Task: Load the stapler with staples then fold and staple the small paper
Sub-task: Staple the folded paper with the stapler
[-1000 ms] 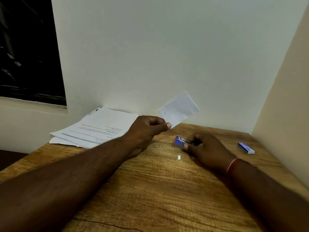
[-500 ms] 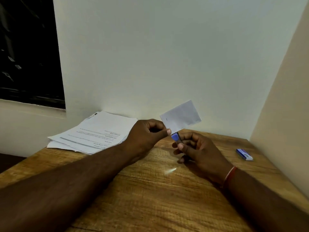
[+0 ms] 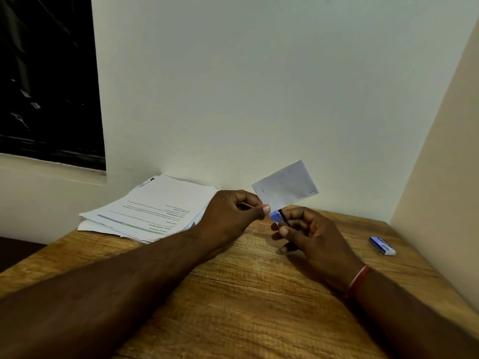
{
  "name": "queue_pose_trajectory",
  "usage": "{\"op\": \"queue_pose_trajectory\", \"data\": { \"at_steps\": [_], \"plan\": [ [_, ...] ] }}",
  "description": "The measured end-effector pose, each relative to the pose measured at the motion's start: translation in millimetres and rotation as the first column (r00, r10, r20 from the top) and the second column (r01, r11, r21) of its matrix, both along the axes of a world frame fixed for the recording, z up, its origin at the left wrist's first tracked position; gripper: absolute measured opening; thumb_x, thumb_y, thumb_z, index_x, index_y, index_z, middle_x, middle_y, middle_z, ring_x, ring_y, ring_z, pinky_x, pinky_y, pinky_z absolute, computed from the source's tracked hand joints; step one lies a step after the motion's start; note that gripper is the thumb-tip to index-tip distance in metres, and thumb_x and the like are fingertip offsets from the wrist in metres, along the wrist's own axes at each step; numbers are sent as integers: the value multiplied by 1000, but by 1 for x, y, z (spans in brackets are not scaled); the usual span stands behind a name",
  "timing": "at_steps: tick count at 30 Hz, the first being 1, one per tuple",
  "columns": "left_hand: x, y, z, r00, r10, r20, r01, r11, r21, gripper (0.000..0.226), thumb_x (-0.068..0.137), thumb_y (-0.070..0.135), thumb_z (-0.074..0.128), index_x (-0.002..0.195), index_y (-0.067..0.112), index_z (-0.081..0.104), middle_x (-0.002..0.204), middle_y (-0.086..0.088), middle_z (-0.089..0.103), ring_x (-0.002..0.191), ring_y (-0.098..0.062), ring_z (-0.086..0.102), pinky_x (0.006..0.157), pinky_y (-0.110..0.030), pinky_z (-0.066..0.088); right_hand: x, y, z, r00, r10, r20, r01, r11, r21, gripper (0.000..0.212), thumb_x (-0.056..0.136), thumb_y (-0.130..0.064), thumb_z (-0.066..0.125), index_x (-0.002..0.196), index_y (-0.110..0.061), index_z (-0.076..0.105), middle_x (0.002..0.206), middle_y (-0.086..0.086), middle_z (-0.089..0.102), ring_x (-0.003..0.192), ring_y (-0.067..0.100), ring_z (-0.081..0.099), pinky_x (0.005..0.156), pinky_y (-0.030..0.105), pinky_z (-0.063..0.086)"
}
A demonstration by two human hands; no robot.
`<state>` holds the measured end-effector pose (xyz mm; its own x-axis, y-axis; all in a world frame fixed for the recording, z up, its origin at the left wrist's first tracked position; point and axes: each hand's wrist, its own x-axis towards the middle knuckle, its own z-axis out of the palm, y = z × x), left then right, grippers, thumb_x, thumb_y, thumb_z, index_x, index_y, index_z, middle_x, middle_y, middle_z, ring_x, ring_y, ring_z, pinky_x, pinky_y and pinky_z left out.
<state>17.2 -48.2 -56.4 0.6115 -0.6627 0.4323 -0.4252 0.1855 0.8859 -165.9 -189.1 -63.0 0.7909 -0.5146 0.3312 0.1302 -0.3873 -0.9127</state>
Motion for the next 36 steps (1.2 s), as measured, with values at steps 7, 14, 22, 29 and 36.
{"op": "queue_pose_trajectory", "data": {
  "at_steps": [7, 14, 22, 29, 36],
  "plan": [
    [0, -6, -2, 1000, -18, -10, 18, 999, 29, 15, 91, 28, 94, 88, 16, 86, 87, -1, 86, 91, -16, 84, 96, -36, 64, 2, 1, 3, 1000, -17, -17, 17, 1000, -18, 20, 100, -7, 74, 120, -7, 70, 110, 9, 82, 97, 26, 82, 71, 35, 68],
    [-3, -6, -2, 999, -27, -18, 27, 999, 28, 15, 92, 27, 93, 85, 16, 87, 86, 0, 86, 91, -15, 83, 92, -30, 62, 2, 4, 3, 999, -35, -34, 35, 999, -27, 18, 100, -6, 74, 118, -6, 71, 105, 10, 82, 95, 27, 82, 70, 35, 68],
    [-4, -8, -4, 995, -64, -73, 64, 998, -13, 12, 92, 21, 92, 87, 12, 85, 86, -5, 85, 89, -17, 84, 85, -21, 60, 1, 7, 6, 998, -45, -39, 45, 999, 9, 18, 101, -4, 72, 118, -6, 70, 103, 9, 83, 95, 27, 82, 71, 38, 69],
    [-7, -10, -4, 955, -227, -192, 216, 973, -76, 24, 105, 35, 78, 102, 11, 78, 106, -21, 83, 100, -28, 85, 107, -48, 64, 3, 5, 7, 995, -97, -34, 98, 995, 34, 17, 103, -3, 69, 119, -6, 70, 100, 11, 82, 89, 30, 81, 69, 42, 68],
    [-10, -7, -6, 970, -213, -115, 211, 977, -35, 35, 93, 23, 92, 126, 15, 82, 114, -2, 88, 111, -21, 83, 101, -37, 66, 5, 13, 5, 995, -78, -54, 81, 996, 44, 8, 103, -3, 71, 109, -8, 73, 91, 14, 79, 81, 31, 77, 62, 37, 58]
  ]
}}
